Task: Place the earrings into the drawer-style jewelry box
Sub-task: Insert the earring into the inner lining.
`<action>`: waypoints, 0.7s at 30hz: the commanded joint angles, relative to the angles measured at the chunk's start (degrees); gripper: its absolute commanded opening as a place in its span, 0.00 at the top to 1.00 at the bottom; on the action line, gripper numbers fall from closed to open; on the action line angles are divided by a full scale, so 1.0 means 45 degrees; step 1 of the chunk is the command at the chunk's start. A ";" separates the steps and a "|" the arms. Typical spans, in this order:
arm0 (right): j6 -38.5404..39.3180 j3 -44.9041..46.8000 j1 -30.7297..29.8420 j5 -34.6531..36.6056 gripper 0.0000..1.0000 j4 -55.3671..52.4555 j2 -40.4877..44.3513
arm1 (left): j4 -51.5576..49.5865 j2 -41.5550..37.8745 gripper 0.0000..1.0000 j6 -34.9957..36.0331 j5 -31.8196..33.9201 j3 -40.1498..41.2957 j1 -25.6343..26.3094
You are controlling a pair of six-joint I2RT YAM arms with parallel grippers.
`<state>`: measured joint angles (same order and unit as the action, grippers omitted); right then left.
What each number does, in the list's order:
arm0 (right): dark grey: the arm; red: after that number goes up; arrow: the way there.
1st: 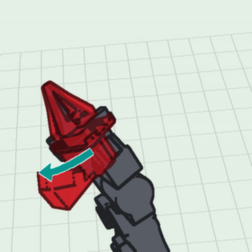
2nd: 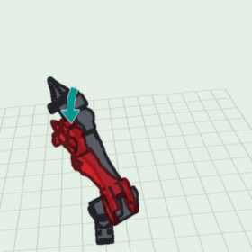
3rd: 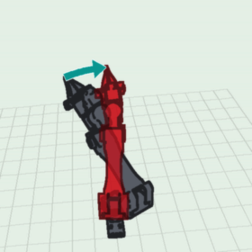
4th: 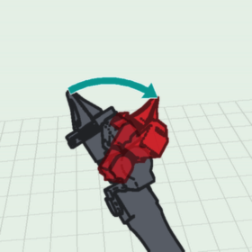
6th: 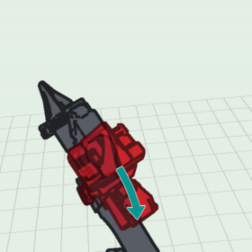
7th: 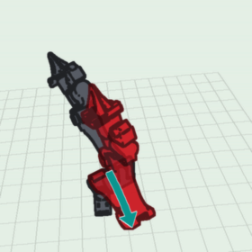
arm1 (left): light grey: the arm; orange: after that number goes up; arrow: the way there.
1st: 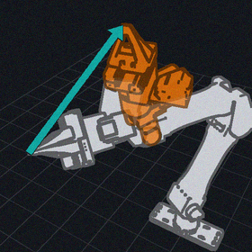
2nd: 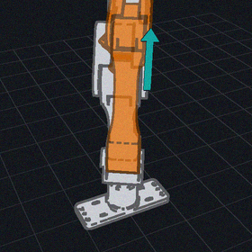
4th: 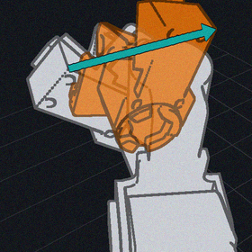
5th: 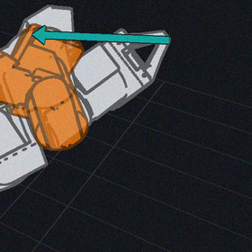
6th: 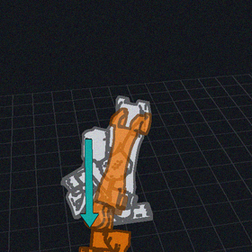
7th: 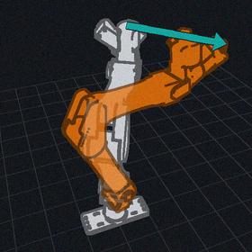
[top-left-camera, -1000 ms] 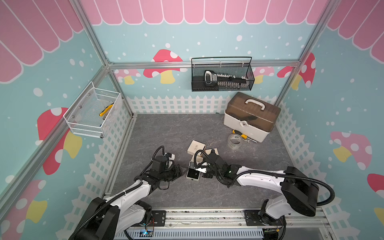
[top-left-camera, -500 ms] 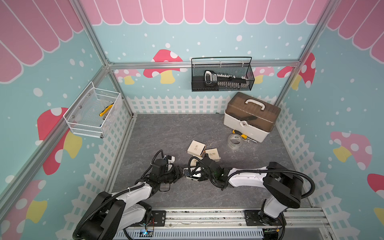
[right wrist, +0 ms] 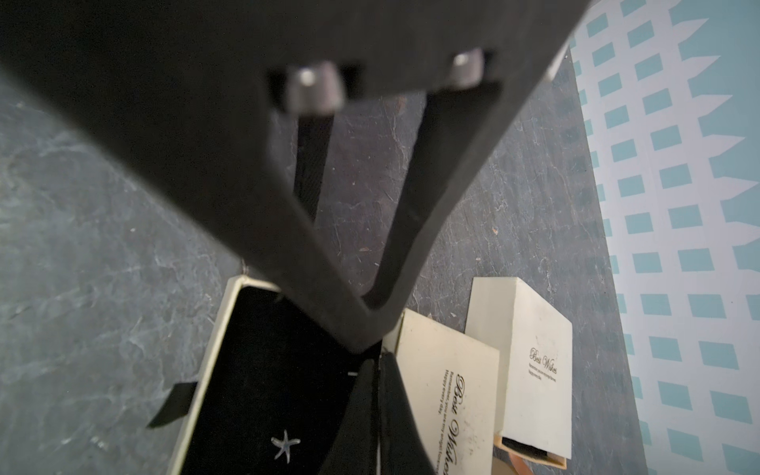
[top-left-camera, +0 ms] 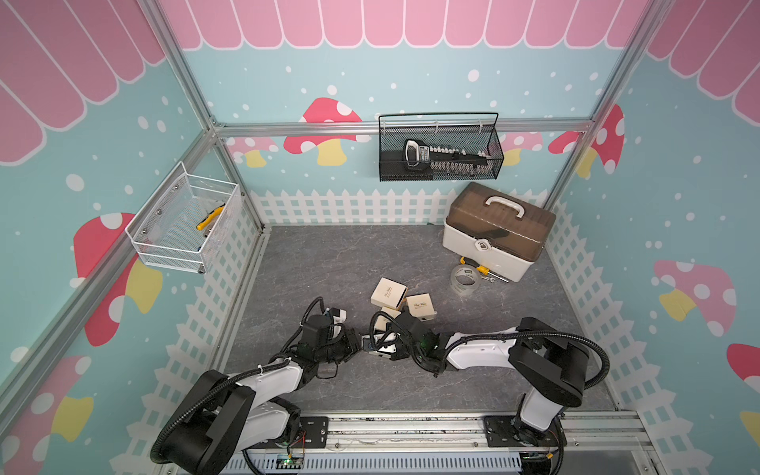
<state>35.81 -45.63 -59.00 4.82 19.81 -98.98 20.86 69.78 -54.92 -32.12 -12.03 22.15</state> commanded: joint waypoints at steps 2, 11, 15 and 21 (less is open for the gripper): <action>0.0287 -0.0300 -0.0155 -0.0301 1.00 0.0196 -0.0293 | 0.0160 -0.0048 0.45 0.0025 0.0241 0.0174 -0.0179; 0.0380 -0.0368 -0.0222 -0.0117 1.00 0.0148 -0.0528 | 0.0018 -0.0024 0.47 0.0226 0.0109 0.0159 -0.0450; 0.0347 -0.0389 -0.0231 -0.0066 1.00 0.0148 -0.0585 | 0.0068 0.0106 0.47 0.0289 0.0010 0.0077 -0.0445; 0.0401 -0.0412 -0.0229 -0.0017 1.00 0.0112 -0.0662 | 0.0295 0.0436 0.47 0.0328 -0.0204 -0.0019 -0.0448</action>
<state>36.10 -45.93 -59.70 5.08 19.77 -100.88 20.88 71.00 -53.95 -32.25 -11.68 20.51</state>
